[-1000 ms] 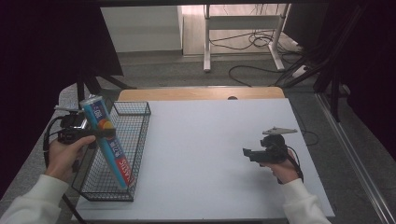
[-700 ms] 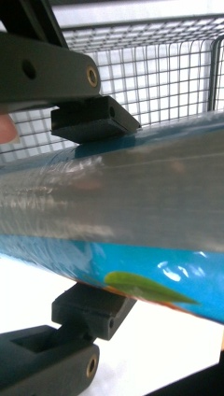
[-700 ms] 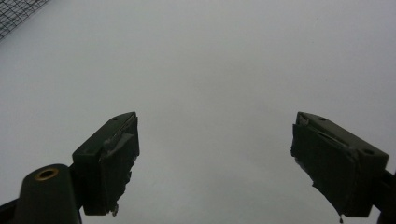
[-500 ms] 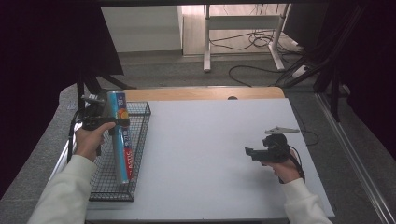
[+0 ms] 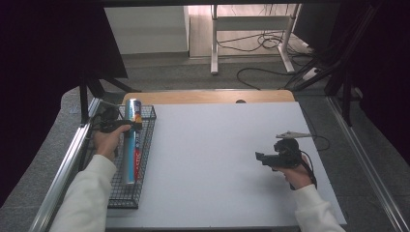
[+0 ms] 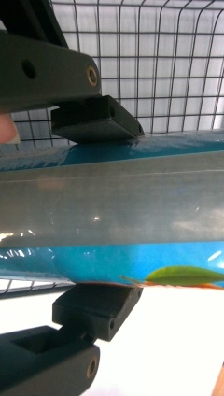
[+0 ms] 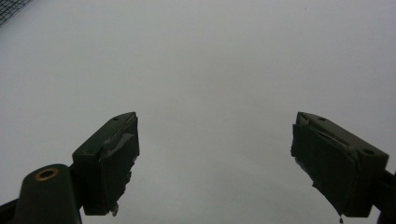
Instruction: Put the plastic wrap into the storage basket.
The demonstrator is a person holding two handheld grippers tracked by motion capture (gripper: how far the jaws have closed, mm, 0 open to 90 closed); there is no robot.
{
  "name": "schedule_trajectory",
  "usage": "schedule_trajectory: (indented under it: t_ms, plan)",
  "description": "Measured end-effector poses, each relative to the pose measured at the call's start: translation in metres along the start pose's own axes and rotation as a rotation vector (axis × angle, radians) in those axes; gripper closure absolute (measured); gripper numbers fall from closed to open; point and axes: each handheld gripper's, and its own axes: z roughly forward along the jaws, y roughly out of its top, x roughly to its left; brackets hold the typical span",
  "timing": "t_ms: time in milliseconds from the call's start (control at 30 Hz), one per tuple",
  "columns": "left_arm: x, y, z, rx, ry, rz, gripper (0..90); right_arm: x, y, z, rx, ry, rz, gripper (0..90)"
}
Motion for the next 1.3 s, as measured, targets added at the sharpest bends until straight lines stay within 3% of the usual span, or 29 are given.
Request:
schedule_trajectory:
  t_ms: [200, 567, 800, 900, 1067, 1300]
  plan:
    - [0.002, 0.000, 0.012, 0.002, 0.024, -0.021, 31.5, -0.001, 0.000, 0.000, -0.001, -0.001, 0.002, 15.3]
    - [0.001, 0.000, 0.013, 0.004, 0.028, -0.023, 31.2, 0.000, -0.001, 0.002, 0.006, -0.007, 0.002, 15.3]
    - [0.000, -0.004, 0.016, 0.028, 0.040, 0.002, 29.9, 0.001, -0.001, 0.002, 0.005, -0.007, -0.003, 15.3]
    - [0.000, -0.004, 0.016, 0.029, 0.039, 0.002, 30.8, 0.001, -0.001, 0.002, 0.005, -0.007, -0.001, 15.3]
    - [0.000, -0.001, 0.013, 0.074, 0.036, -0.012, 31.3, 0.001, 0.000, 0.001, 0.004, -0.007, 0.001, 15.3]
    - [-0.003, -0.001, -0.001, 0.084, 0.021, 0.000, 31.5, -0.003, -0.001, 0.002, 0.005, -0.011, 0.009, 15.3]
